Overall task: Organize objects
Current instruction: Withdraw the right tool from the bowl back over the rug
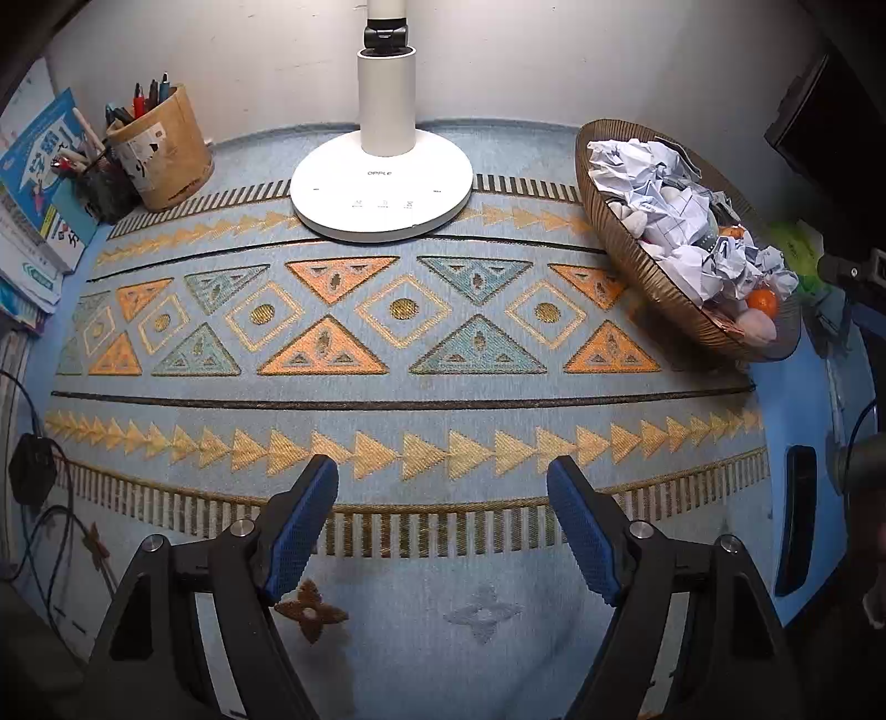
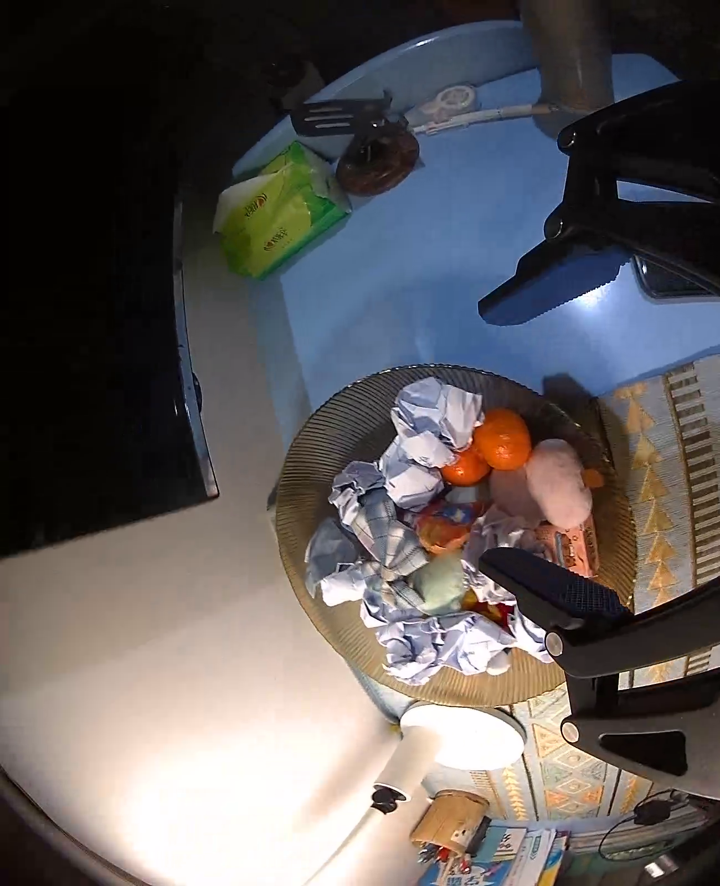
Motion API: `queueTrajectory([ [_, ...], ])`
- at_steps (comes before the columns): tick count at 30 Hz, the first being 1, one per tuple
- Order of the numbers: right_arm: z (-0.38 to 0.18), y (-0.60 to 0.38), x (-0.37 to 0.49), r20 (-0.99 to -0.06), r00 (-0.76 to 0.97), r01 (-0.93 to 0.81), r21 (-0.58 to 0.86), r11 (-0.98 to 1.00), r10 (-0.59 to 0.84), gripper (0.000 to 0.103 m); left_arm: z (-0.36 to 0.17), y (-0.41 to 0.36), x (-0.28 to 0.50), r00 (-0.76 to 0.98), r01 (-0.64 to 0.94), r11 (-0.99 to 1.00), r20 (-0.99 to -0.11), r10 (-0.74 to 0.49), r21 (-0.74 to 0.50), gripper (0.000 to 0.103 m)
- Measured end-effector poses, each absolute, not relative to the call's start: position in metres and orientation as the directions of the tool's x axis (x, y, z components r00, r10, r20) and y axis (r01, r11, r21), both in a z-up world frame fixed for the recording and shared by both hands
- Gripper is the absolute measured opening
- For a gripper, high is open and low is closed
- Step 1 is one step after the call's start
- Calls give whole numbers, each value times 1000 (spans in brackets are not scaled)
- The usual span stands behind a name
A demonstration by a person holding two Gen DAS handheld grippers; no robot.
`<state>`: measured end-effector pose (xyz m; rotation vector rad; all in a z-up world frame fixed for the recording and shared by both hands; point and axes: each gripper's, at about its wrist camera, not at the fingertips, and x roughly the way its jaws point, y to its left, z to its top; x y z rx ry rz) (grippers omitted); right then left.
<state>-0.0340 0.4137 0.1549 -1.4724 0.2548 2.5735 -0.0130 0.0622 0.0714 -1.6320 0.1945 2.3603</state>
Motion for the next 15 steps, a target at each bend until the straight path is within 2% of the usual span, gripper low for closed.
queueTrajectory([
  [4, 138, 350, -5, -869, -491, -117, -3, -993, 61, 81, 72, 40, -16, -337, -308, -951, -933, 123, -14, 77],
  [8, 114, 289, 18, -894, -445, -23, 71, -997, -53, 81, 75, 4, -18, -362, -307, -952, -925, 113, 4, 77],
  [15, 53, 210, 26, -930, -346, 66, 107, -992, -123, 81, 61, -48, -40, -428, -291, -954, -902, 59, 75, 77],
])
